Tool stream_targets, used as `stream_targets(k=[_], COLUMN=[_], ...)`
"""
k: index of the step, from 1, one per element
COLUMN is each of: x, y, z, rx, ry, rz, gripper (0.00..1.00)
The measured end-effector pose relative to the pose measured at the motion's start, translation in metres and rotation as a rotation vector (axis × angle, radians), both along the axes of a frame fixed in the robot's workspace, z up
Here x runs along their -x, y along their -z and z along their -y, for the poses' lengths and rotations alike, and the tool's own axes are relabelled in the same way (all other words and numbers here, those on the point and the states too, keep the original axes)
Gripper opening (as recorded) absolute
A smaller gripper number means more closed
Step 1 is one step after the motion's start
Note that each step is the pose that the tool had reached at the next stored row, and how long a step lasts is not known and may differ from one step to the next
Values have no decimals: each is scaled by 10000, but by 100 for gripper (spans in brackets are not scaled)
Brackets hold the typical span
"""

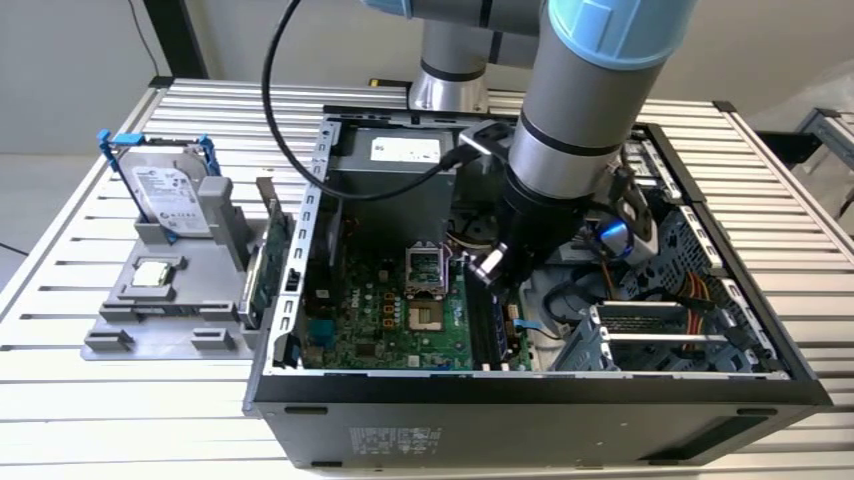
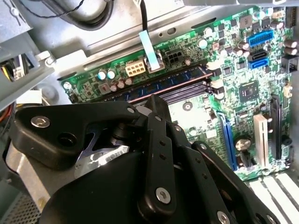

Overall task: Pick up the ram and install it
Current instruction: 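Press down the ram until it locks into place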

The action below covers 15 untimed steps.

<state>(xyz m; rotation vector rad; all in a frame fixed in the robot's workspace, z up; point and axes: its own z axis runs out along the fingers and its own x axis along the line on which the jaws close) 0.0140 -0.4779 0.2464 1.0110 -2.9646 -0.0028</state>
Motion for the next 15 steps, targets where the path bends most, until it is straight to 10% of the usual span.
stream_targets(k=[15], x=[-1], y=[1], z=[0], rx=[-2], ry=[-1254], rz=[-32], gripper=[0])
